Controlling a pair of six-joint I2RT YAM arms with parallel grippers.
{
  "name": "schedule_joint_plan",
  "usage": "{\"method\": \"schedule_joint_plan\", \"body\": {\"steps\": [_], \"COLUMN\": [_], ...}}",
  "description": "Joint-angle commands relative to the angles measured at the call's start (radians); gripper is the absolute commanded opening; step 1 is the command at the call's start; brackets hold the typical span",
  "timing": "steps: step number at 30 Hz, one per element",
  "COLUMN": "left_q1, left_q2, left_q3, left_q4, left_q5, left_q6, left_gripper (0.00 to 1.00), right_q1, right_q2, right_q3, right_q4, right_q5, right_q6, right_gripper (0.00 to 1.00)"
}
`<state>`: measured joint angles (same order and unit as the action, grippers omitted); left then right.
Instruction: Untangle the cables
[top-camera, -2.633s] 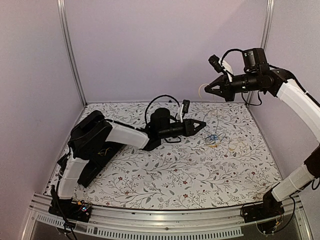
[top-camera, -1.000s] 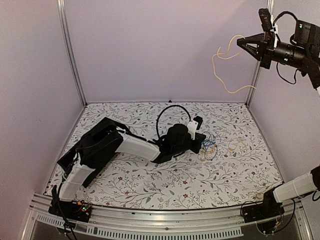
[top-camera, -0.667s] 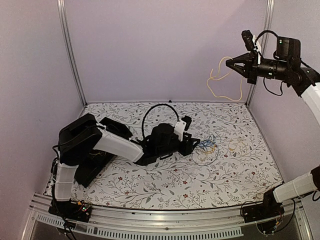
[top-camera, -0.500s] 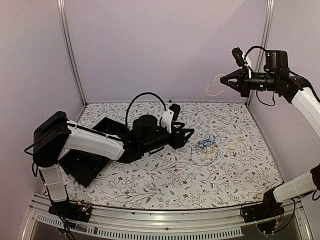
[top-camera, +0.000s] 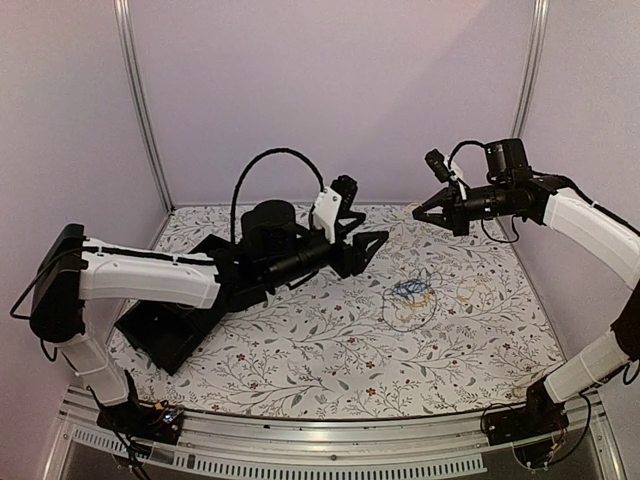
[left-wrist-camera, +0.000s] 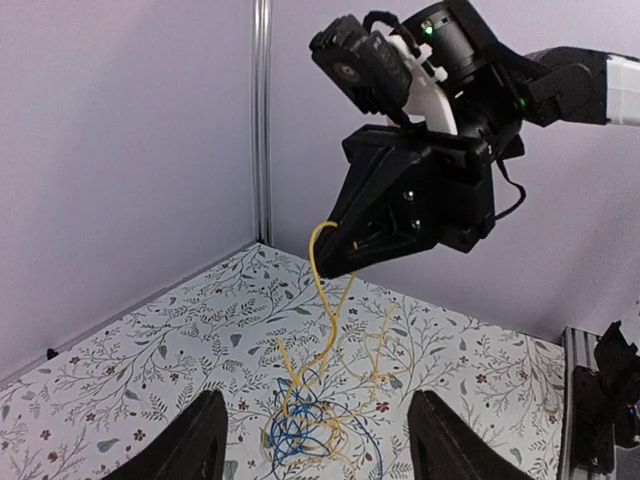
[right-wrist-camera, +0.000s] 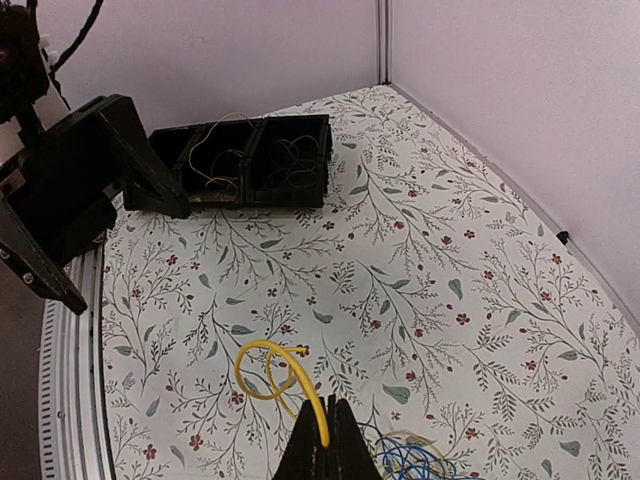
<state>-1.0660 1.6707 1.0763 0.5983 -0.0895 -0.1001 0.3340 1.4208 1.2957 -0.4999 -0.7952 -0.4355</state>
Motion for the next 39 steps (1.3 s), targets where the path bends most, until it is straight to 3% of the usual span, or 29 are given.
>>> {"method": "schedule_joint_plan", "body": {"steps": [1,7,12,15,16,20,25,29,39], "left_q1": [-0.008,-0.003,0.007,0.010,0.010,0.030,0.057,0.080,0.159], "left_q2": [0.131,0.237,0.242,0.216,0.200,0.125,-0.042,-0.161,-0.447], "left_q3": [0.210,0.340,0.345,0.317,0.292,0.217,0.136,0.112,0.056], "left_q4": [-0.182,-0.252,-0.241,-0.207,-0.189,-0.147,-0.194,-0.340,-0.817], "left_q5": [-0.003,-0.018,-0.001,-0.010,-0.014,-0.021,-0.047,-0.080,-0.223], "left_q6": [0.023,-0.048,-0.076,-0.077,-0.073,-0.072,-0.052,-0.024,-0.044], "left_gripper": [0.62,0.51,0.24,0.03,0.00,0.00,0.00,0.00,0.00], "right_q1": [0.037,0.052,0.053,0.053,0.054,0.053,0.052,0.051,0.051], "right_q2": [0.019,0.025,0.002,-0.009,-0.012,-0.024,-0.033,-0.027,0.017], "right_q3": [-0.005,0.012,-0.012,-0.032,-0.039,-0.088,-0.217,-0.284,-0.309], "right_q4": [0.020,-0.003,0.003,0.013,0.016,0.036,0.110,0.144,0.148], "right_q5": [-0.005,0.011,0.032,0.042,0.043,0.065,0.200,0.251,0.271], "right_q6": [-0.014,-0.015,-0.021,-0.026,-0.030,-0.066,-0.125,-0.154,-0.193], "right_gripper": [0.00,0.00,0.00,0.00,0.00,0.04,0.13,0.25,0.34]}}
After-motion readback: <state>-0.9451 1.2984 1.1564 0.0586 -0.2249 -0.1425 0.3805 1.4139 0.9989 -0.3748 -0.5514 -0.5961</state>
